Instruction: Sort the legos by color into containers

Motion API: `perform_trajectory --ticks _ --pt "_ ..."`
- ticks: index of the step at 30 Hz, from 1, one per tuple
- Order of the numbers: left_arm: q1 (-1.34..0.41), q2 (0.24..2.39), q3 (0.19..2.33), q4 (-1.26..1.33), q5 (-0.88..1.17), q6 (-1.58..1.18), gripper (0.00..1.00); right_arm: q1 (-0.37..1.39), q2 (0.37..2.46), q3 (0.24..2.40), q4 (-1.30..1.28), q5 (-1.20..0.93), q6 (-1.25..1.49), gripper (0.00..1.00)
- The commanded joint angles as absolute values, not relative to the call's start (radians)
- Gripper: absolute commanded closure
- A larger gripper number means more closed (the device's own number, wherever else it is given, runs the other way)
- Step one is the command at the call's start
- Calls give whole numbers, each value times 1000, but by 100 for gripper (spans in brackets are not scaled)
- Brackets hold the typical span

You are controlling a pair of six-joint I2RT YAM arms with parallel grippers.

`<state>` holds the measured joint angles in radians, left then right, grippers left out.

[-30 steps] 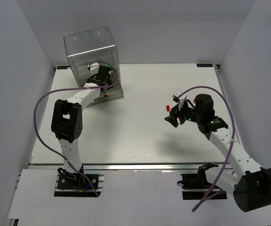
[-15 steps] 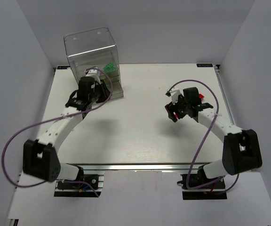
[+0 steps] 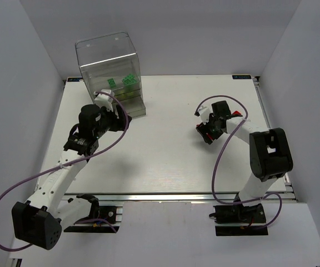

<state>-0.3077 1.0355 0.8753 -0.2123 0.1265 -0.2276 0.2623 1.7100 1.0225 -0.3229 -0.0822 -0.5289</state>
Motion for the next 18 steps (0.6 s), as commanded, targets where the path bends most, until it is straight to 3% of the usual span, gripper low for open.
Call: perform_trajectory --ticks 1,3,9,12,15,18 --pt "-302 1019 884 -219 123 -206 22 236 1747 1089 -360 -101 -577 31" --pt "-302 1011 882 -216 121 -206 22 221 1781 1126 -382 -121 -597 35" --pt "-302 1006 881 -216 120 -212 22 192 1835 1183 -443 -234 -669 60" --pt "-302 1002 881 -216 118 -212 22 187 1844 1186 -466 -270 -686 85" --pt "-302 996 881 -213 109 -212 22 189 1829 1175 -477 -282 -699 98" --pt "-302 974 876 -209 110 -213 22 198 1769 1190 -511 -345 -707 100"
